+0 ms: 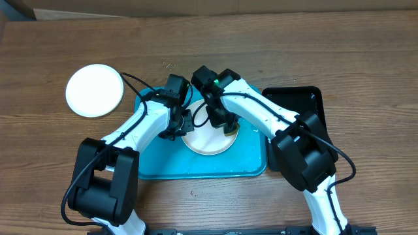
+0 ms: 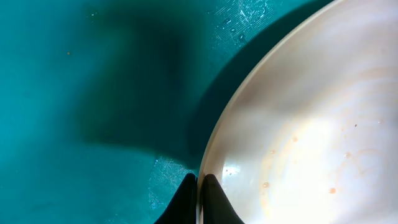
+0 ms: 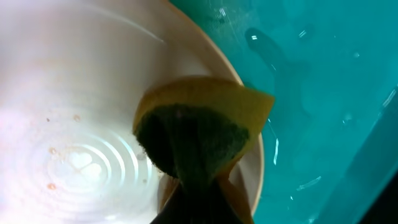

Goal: Clean dirty plates on tray and stack at the side
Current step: 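Carry the sponge to the held plate and scrub its surface, then return the sponge to the black tray and release it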

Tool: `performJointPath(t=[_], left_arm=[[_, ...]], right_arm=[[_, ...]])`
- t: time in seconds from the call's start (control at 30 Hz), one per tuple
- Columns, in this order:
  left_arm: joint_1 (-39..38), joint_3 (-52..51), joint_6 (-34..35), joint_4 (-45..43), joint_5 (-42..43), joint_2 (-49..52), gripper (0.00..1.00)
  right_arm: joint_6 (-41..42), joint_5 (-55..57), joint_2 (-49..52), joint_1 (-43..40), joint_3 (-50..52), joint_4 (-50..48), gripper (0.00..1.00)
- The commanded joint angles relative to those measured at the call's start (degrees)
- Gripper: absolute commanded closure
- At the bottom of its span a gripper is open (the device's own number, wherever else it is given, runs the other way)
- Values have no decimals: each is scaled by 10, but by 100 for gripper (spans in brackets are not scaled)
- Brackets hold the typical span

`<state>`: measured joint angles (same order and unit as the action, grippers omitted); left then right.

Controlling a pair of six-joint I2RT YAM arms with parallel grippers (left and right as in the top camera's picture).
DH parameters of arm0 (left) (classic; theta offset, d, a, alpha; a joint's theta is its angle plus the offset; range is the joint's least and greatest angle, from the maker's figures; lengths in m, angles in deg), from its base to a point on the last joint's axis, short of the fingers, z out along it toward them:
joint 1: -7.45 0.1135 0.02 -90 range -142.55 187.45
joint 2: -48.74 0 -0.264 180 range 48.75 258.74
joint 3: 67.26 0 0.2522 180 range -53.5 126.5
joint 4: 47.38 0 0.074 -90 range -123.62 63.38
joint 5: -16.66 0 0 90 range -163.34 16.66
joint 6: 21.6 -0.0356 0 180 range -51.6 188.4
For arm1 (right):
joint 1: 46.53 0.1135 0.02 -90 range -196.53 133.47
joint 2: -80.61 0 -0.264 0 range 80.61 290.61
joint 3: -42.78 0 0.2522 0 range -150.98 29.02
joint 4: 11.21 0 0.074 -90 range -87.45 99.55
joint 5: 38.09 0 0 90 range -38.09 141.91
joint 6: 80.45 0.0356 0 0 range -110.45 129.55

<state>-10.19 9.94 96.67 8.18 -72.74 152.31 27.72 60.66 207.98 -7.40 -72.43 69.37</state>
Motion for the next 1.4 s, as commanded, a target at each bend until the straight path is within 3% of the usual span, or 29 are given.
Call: performJointPath(t=[0.0, 0.17, 0.47, 0.57, 0.93, 1.1, 1.37], left_arm=[[-3, 11, -9, 1, -12, -14, 96], [-3, 11, -10, 2, -12, -14, 96], [-3, 11, -11, 2, -12, -14, 96], [-3, 11, -13, 2, -12, -14, 96], [-3, 11, -15, 4, -12, -14, 96], [-3, 11, -15, 4, -12, -14, 96], [-3, 11, -15, 2, -12, -14, 96]], right_arm=[[10, -2, 1, -3, 26, -31, 96], [31, -24, 1, -3, 72, -84, 96], [-16, -279, 1, -3, 77, -129, 96], [-36, -312, 0, -11, 72, -134, 96], [-153, -609, -32, -179, -13, -34, 96], [-231, -595, -61, -258, -14, 66, 96], [-216, -357, -68, -374, -14, 156, 96]])
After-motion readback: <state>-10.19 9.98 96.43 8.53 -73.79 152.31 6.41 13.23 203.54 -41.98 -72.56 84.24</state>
